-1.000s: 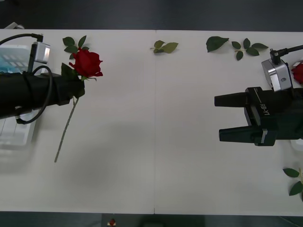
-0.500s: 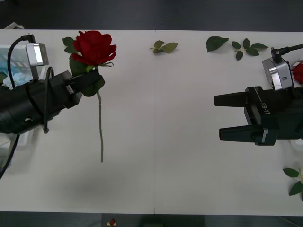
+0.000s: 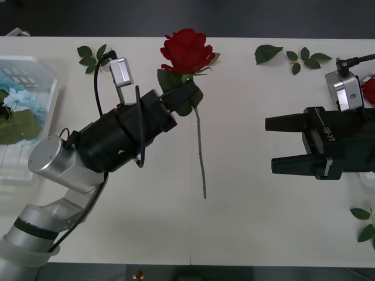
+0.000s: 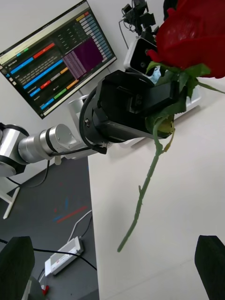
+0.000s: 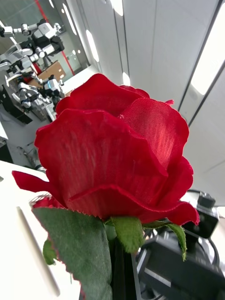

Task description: Put the red flowers into the right box and the blue flowers into the left box

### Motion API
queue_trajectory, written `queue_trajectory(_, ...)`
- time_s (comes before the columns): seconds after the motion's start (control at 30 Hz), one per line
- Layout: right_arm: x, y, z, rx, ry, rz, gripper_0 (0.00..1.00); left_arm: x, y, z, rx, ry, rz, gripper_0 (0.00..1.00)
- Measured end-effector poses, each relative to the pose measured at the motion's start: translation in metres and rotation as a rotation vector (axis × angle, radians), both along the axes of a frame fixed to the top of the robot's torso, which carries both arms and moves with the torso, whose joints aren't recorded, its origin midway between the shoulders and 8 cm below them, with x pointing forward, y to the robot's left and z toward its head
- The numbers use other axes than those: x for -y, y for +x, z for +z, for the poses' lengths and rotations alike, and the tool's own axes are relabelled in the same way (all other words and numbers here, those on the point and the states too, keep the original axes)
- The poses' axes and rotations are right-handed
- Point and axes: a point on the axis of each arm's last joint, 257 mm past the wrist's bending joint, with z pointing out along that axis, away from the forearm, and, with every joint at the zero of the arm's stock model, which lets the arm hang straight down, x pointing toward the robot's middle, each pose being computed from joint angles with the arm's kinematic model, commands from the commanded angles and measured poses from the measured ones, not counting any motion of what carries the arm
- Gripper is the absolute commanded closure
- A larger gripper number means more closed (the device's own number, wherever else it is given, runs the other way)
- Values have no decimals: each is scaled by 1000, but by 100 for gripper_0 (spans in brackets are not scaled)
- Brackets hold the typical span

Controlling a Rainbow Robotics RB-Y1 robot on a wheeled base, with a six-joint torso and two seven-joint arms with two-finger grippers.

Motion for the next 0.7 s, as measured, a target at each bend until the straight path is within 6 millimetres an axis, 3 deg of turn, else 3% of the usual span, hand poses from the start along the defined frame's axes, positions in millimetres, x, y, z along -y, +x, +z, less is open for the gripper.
queue_trajectory(0.27, 0, 0, 0, 0, 1, -1, 0, 32, -3, 25, -24, -77, -31, 100)
queue_trajectory(0.47, 0, 8, 0, 1, 8, -32, 0, 38, -5, 42, -35, -146, -52, 100)
queue_trajectory(0.7, -5, 15, -21, -50, -15, -23, 0, 38, 3, 45, -46, -158, -18, 100)
